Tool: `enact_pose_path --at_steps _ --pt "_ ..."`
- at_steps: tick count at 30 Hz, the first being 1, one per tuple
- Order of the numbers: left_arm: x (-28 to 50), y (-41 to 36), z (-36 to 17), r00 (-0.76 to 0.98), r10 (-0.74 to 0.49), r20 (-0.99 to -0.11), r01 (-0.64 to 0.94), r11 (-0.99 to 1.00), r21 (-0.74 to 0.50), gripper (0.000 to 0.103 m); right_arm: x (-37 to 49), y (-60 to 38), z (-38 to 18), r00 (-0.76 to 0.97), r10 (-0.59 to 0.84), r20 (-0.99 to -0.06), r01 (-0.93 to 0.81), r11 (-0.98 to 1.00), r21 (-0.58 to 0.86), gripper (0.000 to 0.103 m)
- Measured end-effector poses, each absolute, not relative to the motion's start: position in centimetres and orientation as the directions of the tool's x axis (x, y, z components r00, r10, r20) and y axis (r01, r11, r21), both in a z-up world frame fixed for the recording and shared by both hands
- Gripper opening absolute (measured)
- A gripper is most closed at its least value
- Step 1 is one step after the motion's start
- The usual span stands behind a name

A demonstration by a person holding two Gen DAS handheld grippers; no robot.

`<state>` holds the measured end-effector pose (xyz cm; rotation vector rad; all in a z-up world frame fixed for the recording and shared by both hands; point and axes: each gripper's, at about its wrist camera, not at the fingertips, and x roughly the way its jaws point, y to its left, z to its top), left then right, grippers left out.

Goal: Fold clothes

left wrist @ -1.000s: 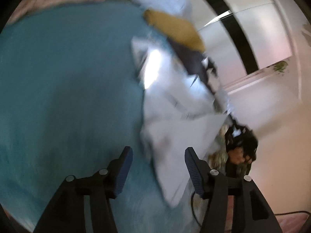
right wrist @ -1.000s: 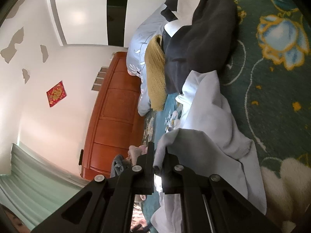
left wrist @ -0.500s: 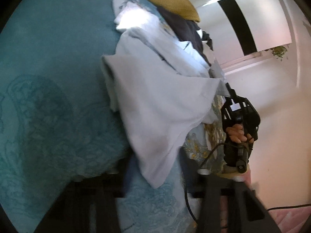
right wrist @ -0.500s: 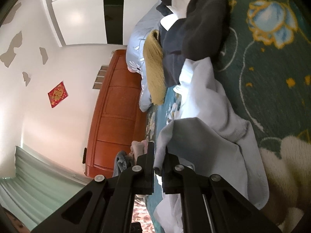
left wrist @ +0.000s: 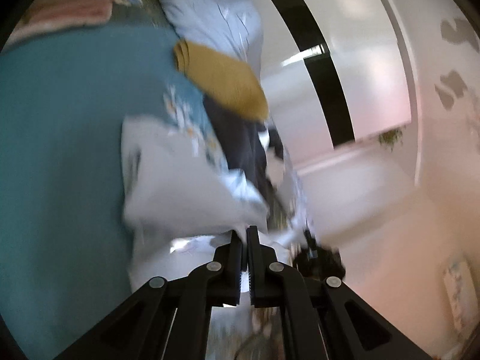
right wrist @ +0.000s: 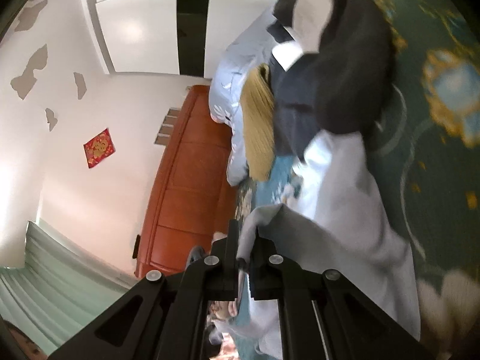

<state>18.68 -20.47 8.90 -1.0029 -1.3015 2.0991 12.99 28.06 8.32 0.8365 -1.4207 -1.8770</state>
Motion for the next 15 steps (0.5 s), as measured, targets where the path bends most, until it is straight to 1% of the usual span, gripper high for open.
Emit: enact_pose_path --at_steps 4,6,10,12,13,15 --pt "12.8 -21.6 6.9 -0.643 0.657 -0.393 0.106 -0.432 -0.896 0.004 9.7 27.7 9.1 -0.61 -0.778 -0.151 0.082 -0.252 0.964 0.005" --pt "10.8 -21.8 5.5 -0.627 0.654 -0.423 0.155 -0.427 -0.891 0.004 8.1 27.3 8.9 -0.606 -0.769 -0.203 0.044 -0.288 0.957 0.005" --pt "8.3 -21.8 2.9 -0.595 0.663 -0.455 0.234 -0.398 -0.887 0.003 5.7 25.8 8.4 -0.586 -0.724 -0.363 -0.022 -0.434 0.901 0.005" --pt "8.1 -21.7 2.3 -0.579 0.683 -0.446 0.233 -0.386 -0.893 0.009 5.3 25.5 8.0 -0.58 -0.715 -0.389 -0.035 -0.455 0.89 0.005" --pt "8.2 -21.5 2.5 -0.572 0.69 -0.443 0.224 -0.388 -0.894 0.013 5.1 25.5 7.8 -0.578 -0.711 -0.401 -0.042 -0.464 0.885 0.008" --pt "8.6 -21.4 3.0 -0.57 0.697 -0.435 0.205 -0.392 -0.897 0.056 5.0 25.5 7.7 -0.576 -0.707 -0.411 -0.05 -0.471 0.881 0.008"
